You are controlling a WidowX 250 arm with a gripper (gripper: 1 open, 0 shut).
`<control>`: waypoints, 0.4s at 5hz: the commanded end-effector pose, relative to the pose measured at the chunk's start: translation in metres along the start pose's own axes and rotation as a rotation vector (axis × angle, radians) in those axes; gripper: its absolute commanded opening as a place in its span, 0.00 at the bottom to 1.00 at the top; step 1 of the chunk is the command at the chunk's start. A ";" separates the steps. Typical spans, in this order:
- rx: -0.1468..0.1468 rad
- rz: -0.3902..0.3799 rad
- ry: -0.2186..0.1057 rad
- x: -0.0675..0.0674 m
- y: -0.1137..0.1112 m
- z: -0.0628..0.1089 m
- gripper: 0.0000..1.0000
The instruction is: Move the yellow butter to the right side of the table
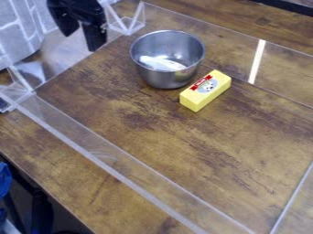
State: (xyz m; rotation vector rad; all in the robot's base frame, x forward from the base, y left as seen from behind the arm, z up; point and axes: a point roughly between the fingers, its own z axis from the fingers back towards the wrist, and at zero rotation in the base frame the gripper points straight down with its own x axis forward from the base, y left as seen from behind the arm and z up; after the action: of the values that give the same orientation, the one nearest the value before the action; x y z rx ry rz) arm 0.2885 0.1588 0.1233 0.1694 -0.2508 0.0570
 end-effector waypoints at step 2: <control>0.008 -0.016 -0.033 0.019 -0.006 0.006 1.00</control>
State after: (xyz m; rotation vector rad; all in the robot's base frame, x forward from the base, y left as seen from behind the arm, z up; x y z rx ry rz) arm 0.2990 0.1522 0.1100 0.1495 -0.2192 0.0480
